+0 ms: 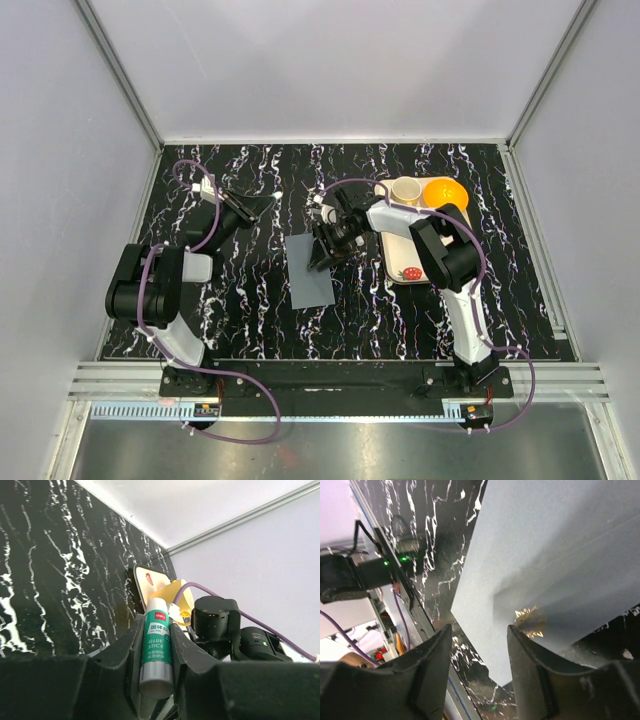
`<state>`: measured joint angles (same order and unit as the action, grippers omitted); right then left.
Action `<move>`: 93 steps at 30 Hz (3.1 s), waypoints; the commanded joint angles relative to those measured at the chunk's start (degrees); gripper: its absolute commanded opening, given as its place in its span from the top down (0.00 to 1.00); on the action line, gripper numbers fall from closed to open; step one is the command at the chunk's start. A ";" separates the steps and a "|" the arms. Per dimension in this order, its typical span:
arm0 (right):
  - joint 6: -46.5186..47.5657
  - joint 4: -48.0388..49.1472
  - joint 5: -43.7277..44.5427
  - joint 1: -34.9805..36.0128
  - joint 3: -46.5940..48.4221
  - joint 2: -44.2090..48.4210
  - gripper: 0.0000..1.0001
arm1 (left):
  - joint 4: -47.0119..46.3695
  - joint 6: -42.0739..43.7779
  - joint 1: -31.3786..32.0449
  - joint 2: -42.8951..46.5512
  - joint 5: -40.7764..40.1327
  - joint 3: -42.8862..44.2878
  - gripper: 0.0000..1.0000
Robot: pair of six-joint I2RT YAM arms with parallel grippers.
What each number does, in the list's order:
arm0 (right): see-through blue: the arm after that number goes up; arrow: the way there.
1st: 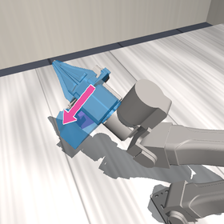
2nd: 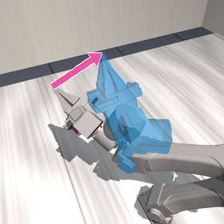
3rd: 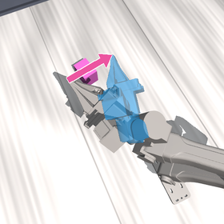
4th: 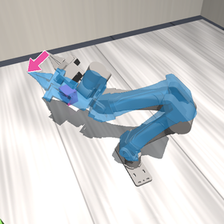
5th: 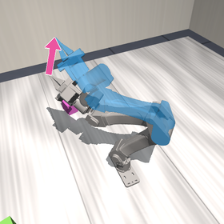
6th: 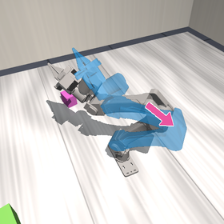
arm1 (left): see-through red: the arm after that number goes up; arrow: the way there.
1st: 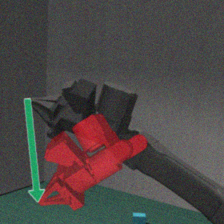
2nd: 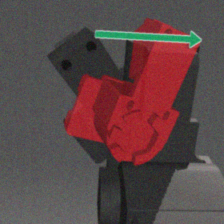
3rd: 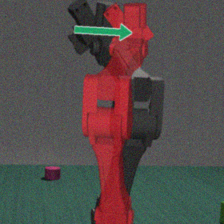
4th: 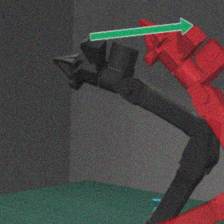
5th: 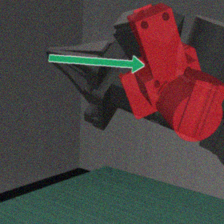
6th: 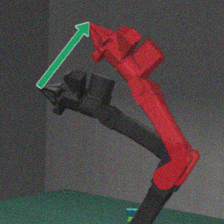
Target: Place the letter into the envelope and seal it
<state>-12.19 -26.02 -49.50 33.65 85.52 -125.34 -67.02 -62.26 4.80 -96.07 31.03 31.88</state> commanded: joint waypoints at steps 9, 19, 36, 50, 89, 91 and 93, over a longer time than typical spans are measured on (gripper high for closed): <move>-10.67 6.95 0.01 0.45 0.53 -2.97 0.83 | -1.88 1.70 -1.37 1.68 1.41 -0.68 1.00; -10.23 3.09 6.95 0.10 1.32 -9.75 1.00 | -0.92 1.88 -2.51 2.20 1.40 -1.56 1.00; -10.93 8.44 -2.98 -0.43 -2.11 1.76 0.97 | 8.53 2.57 -3.39 12.04 17.75 2.49 1.00; -13.22 8.18 1.15 -0.87 0.79 -7.81 0.95 | 47.93 27.19 -3.39 36.12 21.36 2.66 1.00; -9.17 3.43 3.46 -0.78 0.09 -1.85 0.89 | 36.91 13.61 -3.83 33.79 25.05 -7.53 1.00; -9.43 3.52 2.39 -0.78 -2.45 3.24 0.85 | 30.41 10.24 -3.66 30.96 23.92 -8.15 1.00; -10.75 5.53 1.68 -0.86 -7.35 7.80 0.80 | 27.83 6.90 -2.69 27.18 22.51 -7.80 1.00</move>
<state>-24.18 -20.51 -48.58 32.95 83.79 -128.01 -24.03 -44.27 1.19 -64.62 56.16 24.12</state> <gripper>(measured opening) 0.159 0.256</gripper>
